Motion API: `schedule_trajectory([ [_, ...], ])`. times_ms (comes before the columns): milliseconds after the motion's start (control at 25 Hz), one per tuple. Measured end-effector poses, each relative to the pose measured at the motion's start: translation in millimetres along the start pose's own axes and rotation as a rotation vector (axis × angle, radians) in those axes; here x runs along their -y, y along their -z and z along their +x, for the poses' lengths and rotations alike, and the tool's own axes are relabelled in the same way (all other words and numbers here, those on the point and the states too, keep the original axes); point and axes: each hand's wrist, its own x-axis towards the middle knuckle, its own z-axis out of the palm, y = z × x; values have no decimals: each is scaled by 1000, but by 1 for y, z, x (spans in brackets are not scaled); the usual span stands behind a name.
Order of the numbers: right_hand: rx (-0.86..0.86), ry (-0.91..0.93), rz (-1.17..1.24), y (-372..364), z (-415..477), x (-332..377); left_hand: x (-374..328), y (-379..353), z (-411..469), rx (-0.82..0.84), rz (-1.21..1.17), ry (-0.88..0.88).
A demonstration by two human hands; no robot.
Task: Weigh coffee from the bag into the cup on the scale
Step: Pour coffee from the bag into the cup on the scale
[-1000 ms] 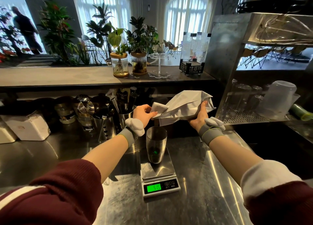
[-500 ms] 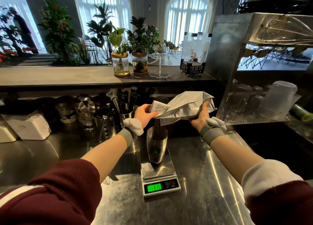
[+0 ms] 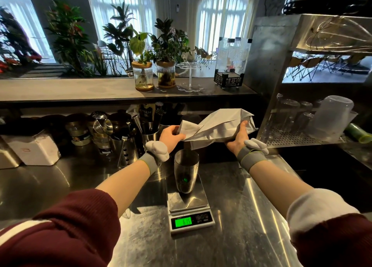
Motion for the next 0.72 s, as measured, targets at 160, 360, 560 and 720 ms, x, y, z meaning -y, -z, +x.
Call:
schedule_trajectory([
  [160, 9, -18, 16, 0, -2, -2, 1, 1, 1, -73, 43, -86],
  [360, 16, -21, 16, 1, 1, -5, 1, 1, 1, -87, 34, -105],
  [560, -16, -6, 18, 0, -2, -4, 1, 2, 0, -37, -42, -61],
  [720, -16, -1, 21, 0, -2, -2, -1, 0, 0, 12, -65, 15],
])
